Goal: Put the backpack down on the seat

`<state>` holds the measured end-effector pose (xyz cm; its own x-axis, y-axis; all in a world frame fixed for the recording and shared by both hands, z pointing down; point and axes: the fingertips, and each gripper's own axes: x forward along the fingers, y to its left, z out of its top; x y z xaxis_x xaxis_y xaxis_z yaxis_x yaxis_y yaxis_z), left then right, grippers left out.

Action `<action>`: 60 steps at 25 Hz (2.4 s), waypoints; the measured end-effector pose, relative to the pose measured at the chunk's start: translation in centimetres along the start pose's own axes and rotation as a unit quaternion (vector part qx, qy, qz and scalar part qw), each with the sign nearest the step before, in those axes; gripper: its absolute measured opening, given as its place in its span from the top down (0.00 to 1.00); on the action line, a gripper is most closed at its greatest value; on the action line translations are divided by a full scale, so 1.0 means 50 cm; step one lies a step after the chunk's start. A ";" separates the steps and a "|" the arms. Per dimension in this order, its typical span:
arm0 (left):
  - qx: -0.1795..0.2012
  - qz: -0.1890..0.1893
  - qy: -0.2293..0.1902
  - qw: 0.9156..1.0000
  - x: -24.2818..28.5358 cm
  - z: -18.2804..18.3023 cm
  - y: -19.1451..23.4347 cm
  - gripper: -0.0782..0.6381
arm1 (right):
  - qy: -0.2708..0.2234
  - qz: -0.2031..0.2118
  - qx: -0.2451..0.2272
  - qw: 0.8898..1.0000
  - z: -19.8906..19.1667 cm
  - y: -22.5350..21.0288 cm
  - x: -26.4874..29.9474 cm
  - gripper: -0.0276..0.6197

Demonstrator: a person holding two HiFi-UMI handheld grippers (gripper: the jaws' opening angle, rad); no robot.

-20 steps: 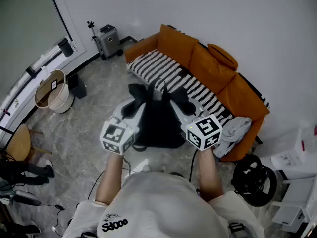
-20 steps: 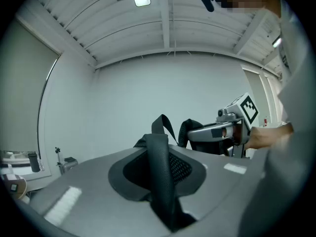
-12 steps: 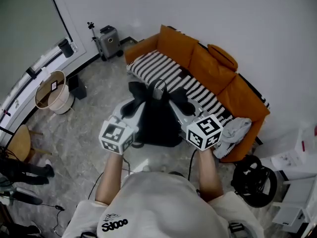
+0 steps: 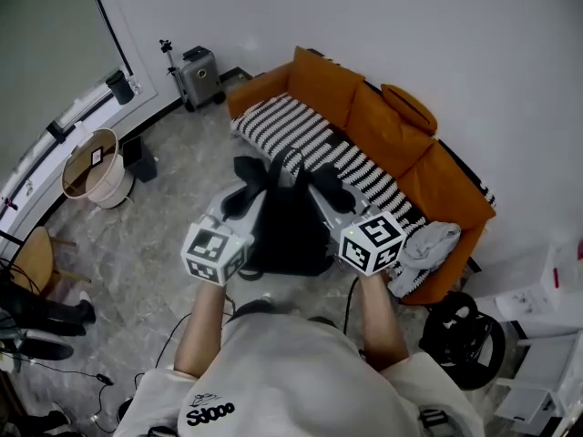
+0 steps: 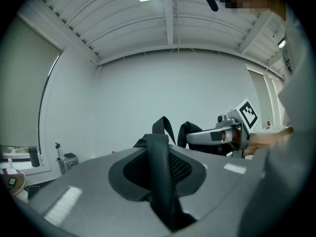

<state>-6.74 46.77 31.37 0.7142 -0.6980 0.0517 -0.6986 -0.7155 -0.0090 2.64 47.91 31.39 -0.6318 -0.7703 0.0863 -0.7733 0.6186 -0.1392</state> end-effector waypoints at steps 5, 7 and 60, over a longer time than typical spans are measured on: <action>-0.009 0.005 0.002 1.000 0.039 -0.014 0.020 0.80 | 0.003 0.004 0.005 1.000 -0.005 -0.041 0.025 0.89; -0.012 0.006 0.003 1.000 0.059 -0.021 0.033 0.80 | 0.000 0.003 0.009 1.000 -0.007 -0.060 0.038 0.89; -0.051 -0.086 0.025 0.995 0.740 -0.069 0.732 0.80 | 0.023 -0.101 0.024 0.994 0.072 -0.633 0.776 0.89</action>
<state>-6.03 -5.14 36.41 0.8228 -0.5608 0.0924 -0.5681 -0.8162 0.1055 2.77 -2.11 35.61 -0.4671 -0.8693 0.1615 -0.8815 0.4436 -0.1621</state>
